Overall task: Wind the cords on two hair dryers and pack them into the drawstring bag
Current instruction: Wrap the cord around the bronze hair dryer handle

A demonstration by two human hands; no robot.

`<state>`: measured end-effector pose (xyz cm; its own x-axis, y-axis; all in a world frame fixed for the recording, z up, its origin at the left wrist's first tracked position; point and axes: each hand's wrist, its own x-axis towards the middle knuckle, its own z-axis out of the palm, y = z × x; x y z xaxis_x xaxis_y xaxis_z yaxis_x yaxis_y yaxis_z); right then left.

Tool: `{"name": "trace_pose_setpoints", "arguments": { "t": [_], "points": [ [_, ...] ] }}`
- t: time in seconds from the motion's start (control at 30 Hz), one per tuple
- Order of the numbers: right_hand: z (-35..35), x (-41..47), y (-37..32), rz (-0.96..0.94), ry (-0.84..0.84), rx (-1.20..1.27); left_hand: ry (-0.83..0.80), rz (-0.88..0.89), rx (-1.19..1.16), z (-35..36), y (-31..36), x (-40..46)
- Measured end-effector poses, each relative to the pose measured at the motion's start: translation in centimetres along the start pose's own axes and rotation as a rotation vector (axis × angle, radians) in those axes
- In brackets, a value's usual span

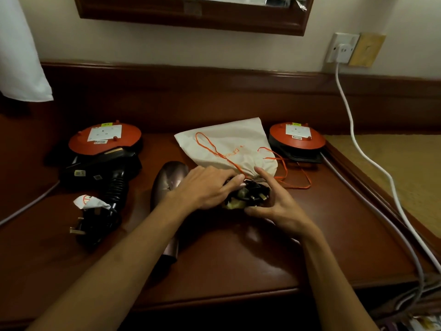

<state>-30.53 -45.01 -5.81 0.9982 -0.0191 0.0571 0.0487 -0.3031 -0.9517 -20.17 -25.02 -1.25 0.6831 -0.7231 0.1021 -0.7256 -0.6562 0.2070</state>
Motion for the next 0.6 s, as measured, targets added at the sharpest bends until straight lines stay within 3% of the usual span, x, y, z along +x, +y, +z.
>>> {"name": "trace_pose_setpoints", "arguments": {
  "t": [0.1, 0.2, 0.3, 0.4, 0.5, 0.6],
  "points": [
    [-0.1, -0.3, -0.1, -0.009, 0.0, -0.129, -0.022, 0.025, 0.065, -0.4, 0.5, -0.7],
    [0.0, -0.2, -0.1, 0.009, 0.011, -0.398, 0.117, -0.033, 0.079, -1.4, 0.1, -2.8],
    [-0.3, -0.3, -1.6, 0.062, -0.098, -0.593, 0.268, -0.316, 0.024, -1.1, -0.4, -7.2],
    [0.4, 0.4, -4.5, -0.074, -0.084, -0.628, 0.239, -0.547, -0.09, 0.4, -0.5, -10.6],
    [3.5, 2.5, -6.4, -0.276, -0.151, -0.709, 0.206, -0.542, -0.179, 1.1, -1.0, -10.9],
    [5.7, 4.5, -6.5, -0.337, -0.294, -0.891, 0.186, -0.421, -0.144, 0.8, -2.3, -9.9]
  ]
}}
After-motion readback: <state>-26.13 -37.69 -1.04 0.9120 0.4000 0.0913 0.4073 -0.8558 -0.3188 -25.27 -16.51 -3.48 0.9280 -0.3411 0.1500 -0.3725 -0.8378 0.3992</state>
